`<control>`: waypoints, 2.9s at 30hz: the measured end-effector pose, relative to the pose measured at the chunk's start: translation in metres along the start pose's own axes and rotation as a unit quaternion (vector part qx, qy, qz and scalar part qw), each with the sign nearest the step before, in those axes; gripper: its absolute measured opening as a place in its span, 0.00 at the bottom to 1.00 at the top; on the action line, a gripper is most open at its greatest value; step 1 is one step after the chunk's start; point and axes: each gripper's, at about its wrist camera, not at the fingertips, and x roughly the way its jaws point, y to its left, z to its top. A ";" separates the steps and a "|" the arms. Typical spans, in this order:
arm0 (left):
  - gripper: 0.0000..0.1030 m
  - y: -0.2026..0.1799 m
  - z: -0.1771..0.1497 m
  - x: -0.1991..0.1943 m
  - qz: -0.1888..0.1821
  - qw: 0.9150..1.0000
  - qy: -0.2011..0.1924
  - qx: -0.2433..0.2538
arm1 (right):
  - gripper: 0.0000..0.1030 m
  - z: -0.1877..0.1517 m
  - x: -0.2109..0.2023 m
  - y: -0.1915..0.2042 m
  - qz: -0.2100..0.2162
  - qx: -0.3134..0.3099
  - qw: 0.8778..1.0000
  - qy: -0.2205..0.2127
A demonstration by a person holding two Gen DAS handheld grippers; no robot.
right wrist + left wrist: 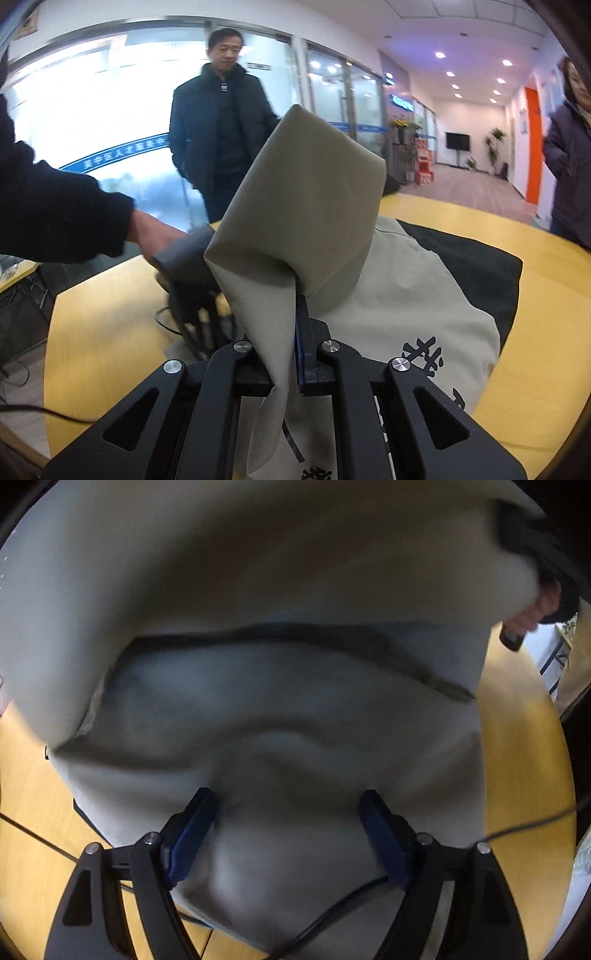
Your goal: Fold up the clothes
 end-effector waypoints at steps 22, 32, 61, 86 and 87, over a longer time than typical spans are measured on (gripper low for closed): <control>0.71 0.019 0.067 -0.032 -0.028 0.996 0.001 0.086 | 0.07 -0.036 0.083 0.030 0.020 -0.095 0.989 0.115; 0.67 0.034 0.052 -0.089 -0.061 0.995 -0.028 0.077 | 0.07 -0.049 0.082 0.036 0.009 -0.118 0.987 0.111; 0.70 0.041 -0.054 -0.043 -0.042 0.994 0.047 0.086 | 0.70 -0.085 -0.057 0.000 -0.165 -0.051 0.977 0.122; 0.73 0.039 -0.085 -0.053 -0.028 0.998 0.000 0.055 | 0.14 -0.080 -0.030 -0.080 -0.171 0.123 0.945 0.251; 0.74 0.040 -0.087 -0.054 -0.027 0.998 -0.001 0.056 | 0.10 -0.069 -0.041 -0.078 -0.146 0.108 0.951 0.251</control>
